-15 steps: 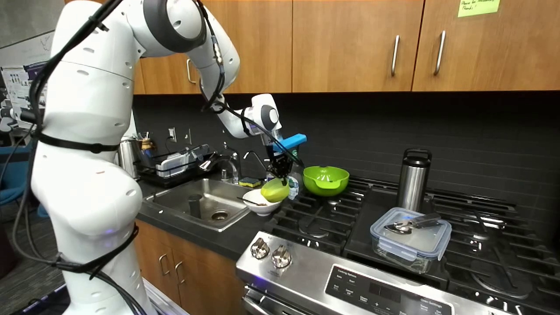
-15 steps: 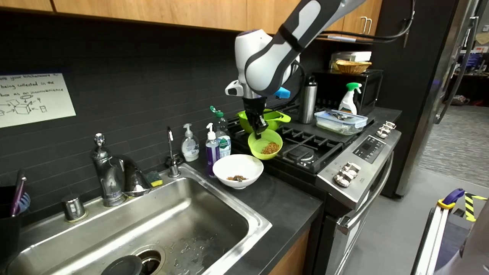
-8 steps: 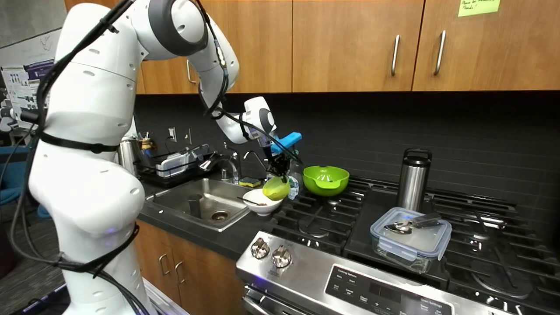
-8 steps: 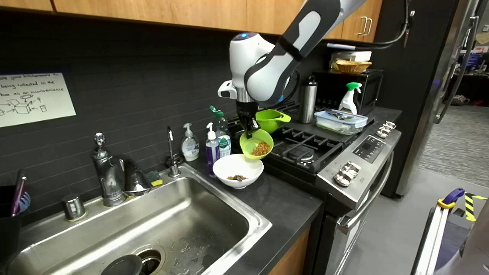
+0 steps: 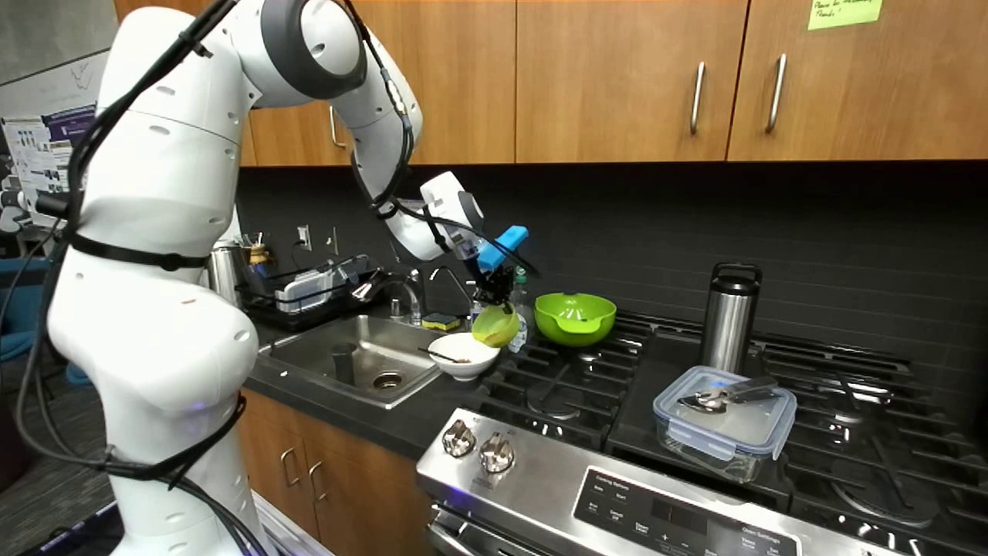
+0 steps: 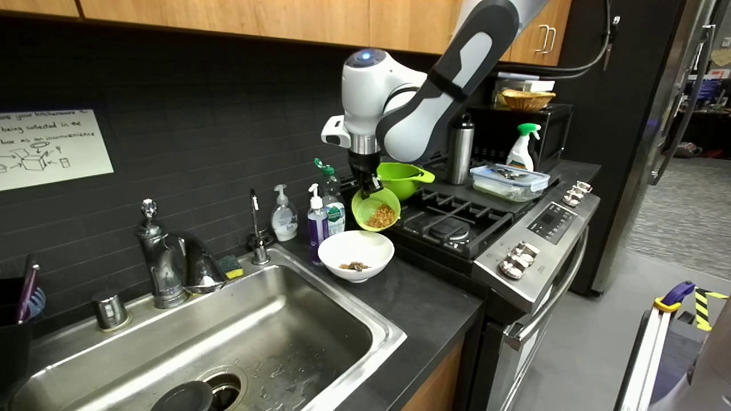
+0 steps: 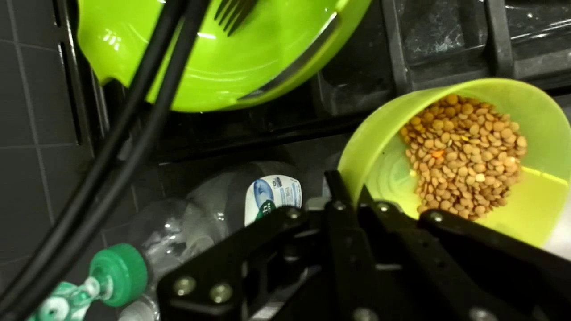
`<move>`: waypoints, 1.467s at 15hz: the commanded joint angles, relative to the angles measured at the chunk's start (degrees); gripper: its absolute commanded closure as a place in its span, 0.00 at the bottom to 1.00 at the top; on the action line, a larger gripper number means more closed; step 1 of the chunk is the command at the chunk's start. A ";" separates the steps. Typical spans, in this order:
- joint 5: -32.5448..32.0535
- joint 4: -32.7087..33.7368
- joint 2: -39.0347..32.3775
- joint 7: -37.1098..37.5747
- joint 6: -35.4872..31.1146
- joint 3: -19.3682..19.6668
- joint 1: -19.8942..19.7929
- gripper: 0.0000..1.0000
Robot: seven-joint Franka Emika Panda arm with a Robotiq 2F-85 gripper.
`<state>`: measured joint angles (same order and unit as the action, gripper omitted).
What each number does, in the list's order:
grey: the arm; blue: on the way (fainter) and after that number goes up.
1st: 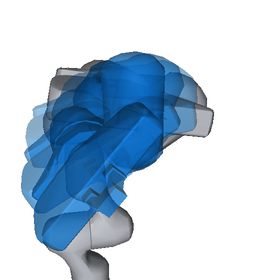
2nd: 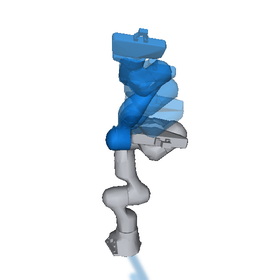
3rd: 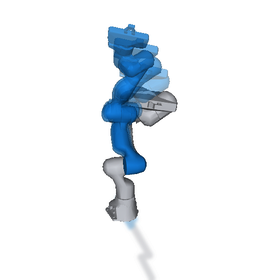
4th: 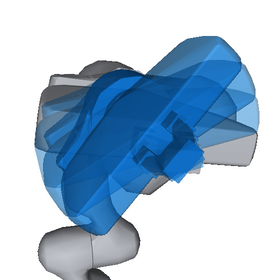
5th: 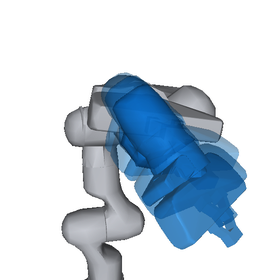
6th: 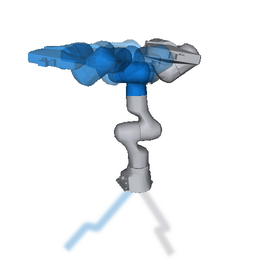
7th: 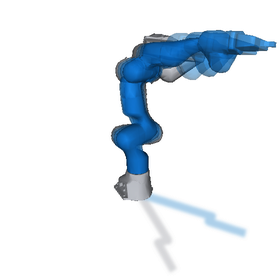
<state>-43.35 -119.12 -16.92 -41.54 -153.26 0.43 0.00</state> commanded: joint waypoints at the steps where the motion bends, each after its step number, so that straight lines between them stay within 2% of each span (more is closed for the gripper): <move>1: -8.56 -0.43 0.74 7.49 -1.45 2.04 1.55 0.99; 6: -21.01 -1.25 1.36 18.17 -1.07 2.51 2.35 0.99; 15: -33.52 -2.72 2.90 30.31 -0.07 1.84 3.60 0.99; 22: -46.32 -6.73 6.26 41.01 0.49 1.53 4.50 0.99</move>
<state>-84.33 -122.53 -14.38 -5.29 -153.80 1.62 3.51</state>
